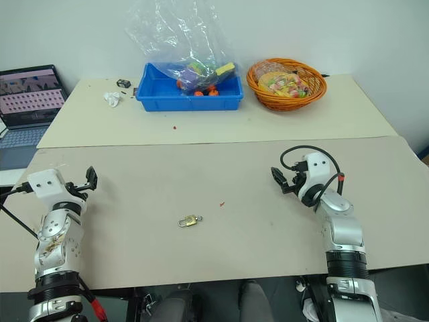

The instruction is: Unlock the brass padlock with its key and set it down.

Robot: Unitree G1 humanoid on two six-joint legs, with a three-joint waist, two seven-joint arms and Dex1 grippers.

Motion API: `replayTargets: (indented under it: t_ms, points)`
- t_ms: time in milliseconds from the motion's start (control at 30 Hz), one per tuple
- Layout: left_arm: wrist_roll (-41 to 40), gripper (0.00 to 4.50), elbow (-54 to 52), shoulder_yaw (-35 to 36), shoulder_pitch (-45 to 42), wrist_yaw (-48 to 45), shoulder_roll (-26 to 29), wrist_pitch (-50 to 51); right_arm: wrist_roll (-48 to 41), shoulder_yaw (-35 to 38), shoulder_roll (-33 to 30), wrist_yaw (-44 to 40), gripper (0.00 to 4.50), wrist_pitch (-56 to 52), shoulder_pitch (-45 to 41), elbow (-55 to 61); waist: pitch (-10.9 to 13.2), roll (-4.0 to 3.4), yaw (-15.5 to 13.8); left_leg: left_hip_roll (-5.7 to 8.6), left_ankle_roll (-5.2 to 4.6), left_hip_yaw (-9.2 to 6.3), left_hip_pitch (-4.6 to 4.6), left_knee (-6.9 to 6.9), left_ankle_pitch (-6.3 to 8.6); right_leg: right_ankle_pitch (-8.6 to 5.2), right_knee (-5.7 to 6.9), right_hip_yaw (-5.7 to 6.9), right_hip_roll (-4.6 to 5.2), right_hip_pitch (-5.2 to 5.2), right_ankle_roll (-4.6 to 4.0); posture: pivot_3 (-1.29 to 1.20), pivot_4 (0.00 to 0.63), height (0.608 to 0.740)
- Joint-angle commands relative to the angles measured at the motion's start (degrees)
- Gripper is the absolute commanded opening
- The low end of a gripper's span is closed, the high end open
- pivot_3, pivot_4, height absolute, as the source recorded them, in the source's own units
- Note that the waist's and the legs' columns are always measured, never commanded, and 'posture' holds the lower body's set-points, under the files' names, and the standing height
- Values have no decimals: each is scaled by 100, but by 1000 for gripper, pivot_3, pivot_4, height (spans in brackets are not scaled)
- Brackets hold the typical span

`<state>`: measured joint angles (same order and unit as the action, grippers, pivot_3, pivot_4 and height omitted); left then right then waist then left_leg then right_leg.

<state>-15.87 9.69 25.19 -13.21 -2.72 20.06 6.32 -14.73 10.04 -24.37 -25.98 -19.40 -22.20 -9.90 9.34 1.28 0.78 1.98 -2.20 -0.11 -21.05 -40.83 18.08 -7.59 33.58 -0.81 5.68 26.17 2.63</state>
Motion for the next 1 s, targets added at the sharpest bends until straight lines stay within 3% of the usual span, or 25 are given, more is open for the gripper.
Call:
replayTargets:
  t_ms: [33,167,233,333,400,567,667,800,1000]
  points:
    - [5,4480,-99,0,-184,-11,53,-89,32,71,-30,64,4500,140,-87,93,0,0,0,0,0,0,0,0,0,0,0,0,0,0,0,0,150,728]
    - [11,4480,-69,-100,-314,-145,50,-163,27,-331,-241,-382,4500,-333,-37,514,0,0,-6,1,0,0,0,-1,0,0,1,1,0,0,0,0,150,728]
    - [35,4480,-80,-123,-315,-180,47,-167,-310,-685,-460,-1094,4500,-723,19,1143,0,-1,-3,1,0,0,0,-1,0,0,0,0,0,0,0,0,150,728]
    - [84,4480,-82,-213,-307,-217,20,-172,-1504,-1431,-1155,-2751,4500,-1699,302,2860,0,-1,11,0,-1,-1,-5,0,1,0,-2,0,-1,6,0,0,150,728]
    - [113,4480,-111,-309,-286,-262,-12,-178,-1828,-1744,-1502,-3324,4500,-1876,402,3481,-1,2,11,-7,-7,-7,-4,-1,4,-1,-3,5,-12,5,-1,0,150,728]
    - [156,4480,-313,-647,-192,-583,-9,-138,-1451,-2195,-1621,-3325,4500,-1814,142,3536,-4,11,-12,0,-10,-8,0,-14,6,-1,-4,8,0,-9,-1,0,150,728]
    - [-4,4480,-1048,-1342,172,-1628,219,143,-1462,-2139,-1497,-3180,4500,-1827,39,3450,-3,12,-20,3,-9,-7,0,-27,6,-1,-3,8,3,-8,-1,0,150,728]
    - [-106,4480,-2611,-2439,1140,-3408,1211,336,-1402,-2126,-1426,-3094,4500,-1775,-40,3290,-3,12,-1,0,-7,-5,-2,-25,5,-2,17,3,3,0,-3,0,150,728]
    - [-656,4480,-3283,-2524,1519,-4600,2097,738,-1231,-2138,-1413,-3072,4500,-1639,-79,3141,0,9,-9,-13,-7,1,10,-17,5,-13,7,2,-6,3,-16,0,150,728]
